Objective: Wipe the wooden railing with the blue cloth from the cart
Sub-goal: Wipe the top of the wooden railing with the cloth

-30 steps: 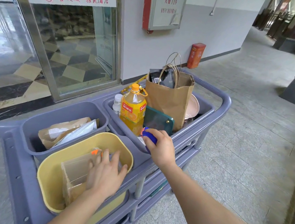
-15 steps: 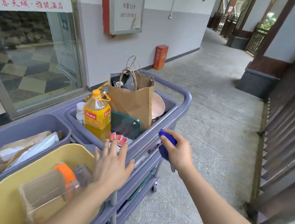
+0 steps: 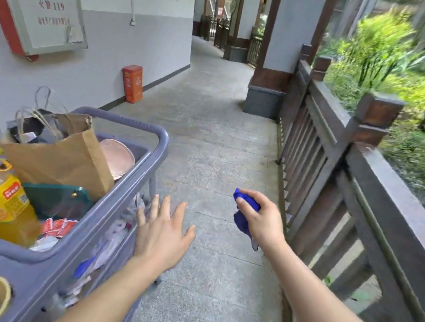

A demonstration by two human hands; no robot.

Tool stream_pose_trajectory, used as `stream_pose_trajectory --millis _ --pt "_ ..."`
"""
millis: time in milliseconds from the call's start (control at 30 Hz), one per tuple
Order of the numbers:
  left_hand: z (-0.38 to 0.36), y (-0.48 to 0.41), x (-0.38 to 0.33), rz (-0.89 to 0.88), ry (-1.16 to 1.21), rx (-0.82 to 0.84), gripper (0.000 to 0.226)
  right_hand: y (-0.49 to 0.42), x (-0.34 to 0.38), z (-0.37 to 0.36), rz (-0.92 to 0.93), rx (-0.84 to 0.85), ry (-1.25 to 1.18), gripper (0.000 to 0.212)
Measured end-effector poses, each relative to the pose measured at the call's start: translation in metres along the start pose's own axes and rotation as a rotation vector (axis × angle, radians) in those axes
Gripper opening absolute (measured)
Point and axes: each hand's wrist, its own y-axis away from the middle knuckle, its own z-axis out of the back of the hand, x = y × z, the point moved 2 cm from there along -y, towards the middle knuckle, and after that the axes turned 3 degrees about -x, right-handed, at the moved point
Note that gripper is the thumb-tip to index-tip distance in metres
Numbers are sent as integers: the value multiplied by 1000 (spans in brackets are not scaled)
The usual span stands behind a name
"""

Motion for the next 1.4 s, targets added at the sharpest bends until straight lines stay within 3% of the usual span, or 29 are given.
stream_pose_trajectory --millis 333,733,1033,1400 --pt "-20 -34 -138 -196 102 9 66 -12 -55 127 -28 -166 135 21" --pt "-52 -106 -247 -532 203 60 67 -14 -83 202 16 -376 825 26" --pt "-63 -119 -343 -973 305 94 67 41 -65 243 -249 -683 992 27" --pt "-49 42 -439 -1507 448 204 66 263 -48 295 -654 -1157 1041 25"
